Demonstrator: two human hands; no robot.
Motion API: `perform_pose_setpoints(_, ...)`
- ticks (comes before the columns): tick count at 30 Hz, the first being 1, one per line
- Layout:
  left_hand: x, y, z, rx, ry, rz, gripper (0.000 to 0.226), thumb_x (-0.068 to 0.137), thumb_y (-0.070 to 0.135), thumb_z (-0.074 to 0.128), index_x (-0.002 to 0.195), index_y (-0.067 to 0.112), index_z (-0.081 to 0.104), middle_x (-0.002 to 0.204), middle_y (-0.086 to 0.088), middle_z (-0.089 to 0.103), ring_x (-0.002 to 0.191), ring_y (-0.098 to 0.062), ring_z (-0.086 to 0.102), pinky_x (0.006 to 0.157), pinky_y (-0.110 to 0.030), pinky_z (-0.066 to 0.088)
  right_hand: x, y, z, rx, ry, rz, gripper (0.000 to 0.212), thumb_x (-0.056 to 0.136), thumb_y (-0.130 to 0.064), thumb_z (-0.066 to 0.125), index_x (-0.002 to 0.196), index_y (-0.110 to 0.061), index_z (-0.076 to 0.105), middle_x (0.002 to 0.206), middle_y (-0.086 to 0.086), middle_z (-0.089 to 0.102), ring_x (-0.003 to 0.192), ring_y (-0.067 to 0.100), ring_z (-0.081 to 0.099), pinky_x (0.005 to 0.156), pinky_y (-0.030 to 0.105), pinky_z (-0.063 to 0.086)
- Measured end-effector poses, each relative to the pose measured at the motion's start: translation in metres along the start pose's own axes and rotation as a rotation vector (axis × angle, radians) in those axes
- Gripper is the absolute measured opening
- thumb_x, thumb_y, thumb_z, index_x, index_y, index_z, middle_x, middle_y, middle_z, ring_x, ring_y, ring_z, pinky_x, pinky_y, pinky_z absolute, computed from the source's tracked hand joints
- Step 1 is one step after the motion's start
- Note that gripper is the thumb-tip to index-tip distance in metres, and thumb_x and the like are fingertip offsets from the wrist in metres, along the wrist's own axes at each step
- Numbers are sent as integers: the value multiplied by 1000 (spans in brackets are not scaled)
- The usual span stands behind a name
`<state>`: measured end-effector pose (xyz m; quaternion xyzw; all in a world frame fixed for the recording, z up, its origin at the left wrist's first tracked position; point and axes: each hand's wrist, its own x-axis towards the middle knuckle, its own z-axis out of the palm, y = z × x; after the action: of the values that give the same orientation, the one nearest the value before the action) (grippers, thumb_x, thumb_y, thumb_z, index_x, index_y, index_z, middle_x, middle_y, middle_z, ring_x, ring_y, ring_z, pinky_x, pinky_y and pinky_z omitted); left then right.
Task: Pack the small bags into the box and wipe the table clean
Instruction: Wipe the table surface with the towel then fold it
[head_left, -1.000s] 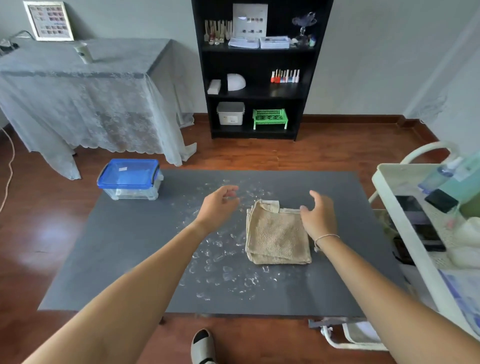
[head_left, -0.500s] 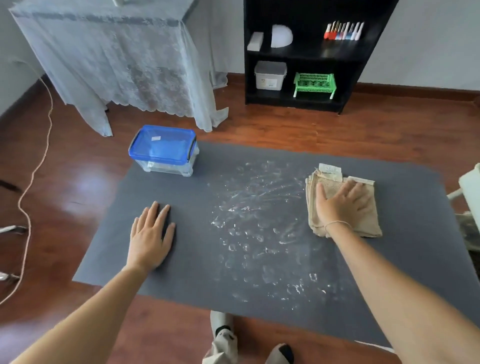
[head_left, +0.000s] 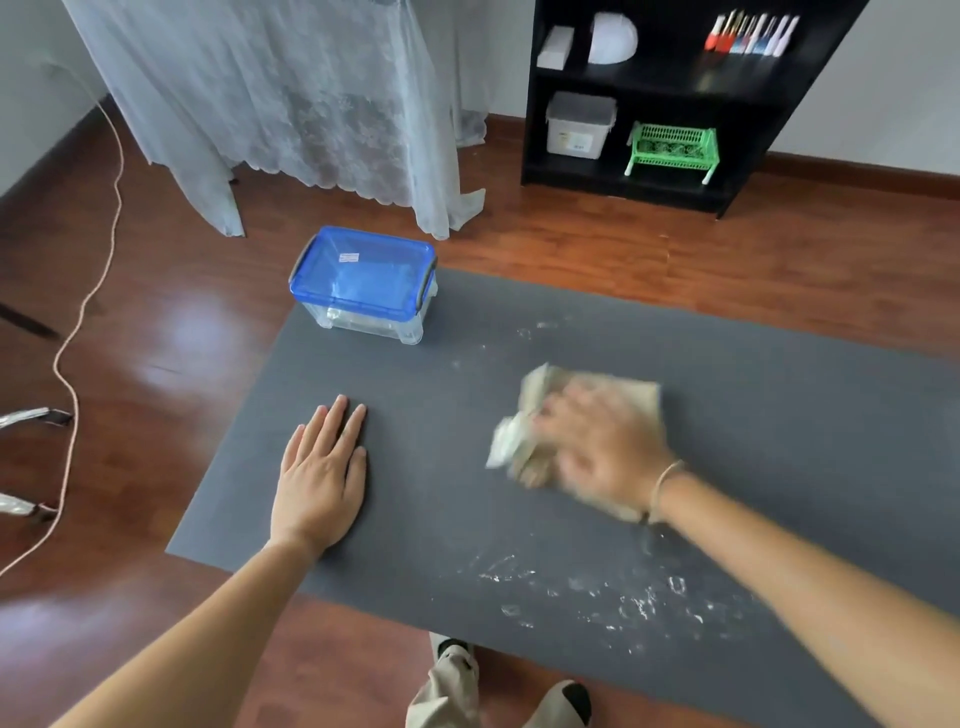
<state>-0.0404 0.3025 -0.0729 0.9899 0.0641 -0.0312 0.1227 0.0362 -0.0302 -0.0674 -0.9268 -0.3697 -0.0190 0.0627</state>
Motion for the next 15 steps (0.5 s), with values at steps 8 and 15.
perform_pose_setpoints(8, 2, -1, 0, -10, -3, 12, 61, 89, 43, 12, 144, 22, 29, 155, 2, 22, 144, -22, 16, 119, -34, 7, 90, -33, 14, 97, -179, 414, 59, 92, -56, 23, 145, -30, 20, 156, 2, 22, 143, 36, 9, 114, 55, 5)
perform_pose_setpoints(15, 6, -39, -17, -117, 35, -44, 55, 90, 32, 27, 140, 14, 38, 152, -9, 30, 143, -30, 20, 118, -40, 13, 2, -5, 0, -32, -174, 58, 69, 82, -74, 4, 141, -42, 25, 144, -4, 45, 137, 33, 35, 111, 52, 22)
